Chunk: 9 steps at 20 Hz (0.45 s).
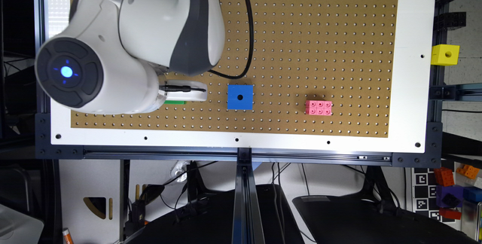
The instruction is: Pick up green block.
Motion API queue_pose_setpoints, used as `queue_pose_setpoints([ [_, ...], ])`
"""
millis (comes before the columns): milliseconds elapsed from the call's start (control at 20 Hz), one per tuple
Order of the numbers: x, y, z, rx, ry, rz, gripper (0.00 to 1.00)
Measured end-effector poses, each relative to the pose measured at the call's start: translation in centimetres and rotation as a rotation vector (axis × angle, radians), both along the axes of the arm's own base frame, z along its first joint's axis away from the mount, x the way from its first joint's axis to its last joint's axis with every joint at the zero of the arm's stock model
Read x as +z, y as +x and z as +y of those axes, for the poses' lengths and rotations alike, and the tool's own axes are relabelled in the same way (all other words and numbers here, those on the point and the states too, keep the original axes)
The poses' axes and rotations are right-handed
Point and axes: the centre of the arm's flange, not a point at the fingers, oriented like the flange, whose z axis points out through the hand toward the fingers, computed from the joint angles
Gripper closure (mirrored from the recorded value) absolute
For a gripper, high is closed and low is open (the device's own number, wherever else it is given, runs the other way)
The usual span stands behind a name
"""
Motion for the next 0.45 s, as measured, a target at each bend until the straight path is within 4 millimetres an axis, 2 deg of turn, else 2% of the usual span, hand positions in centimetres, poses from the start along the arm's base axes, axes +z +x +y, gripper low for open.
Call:
queue_pose_setpoints([
  [150,1.39,-0.19,0.05,0.0,0.0,0.002,1.0],
  [450,1.59,-0.18,0.05,0.0,-0.001,0.0,1.0],
])
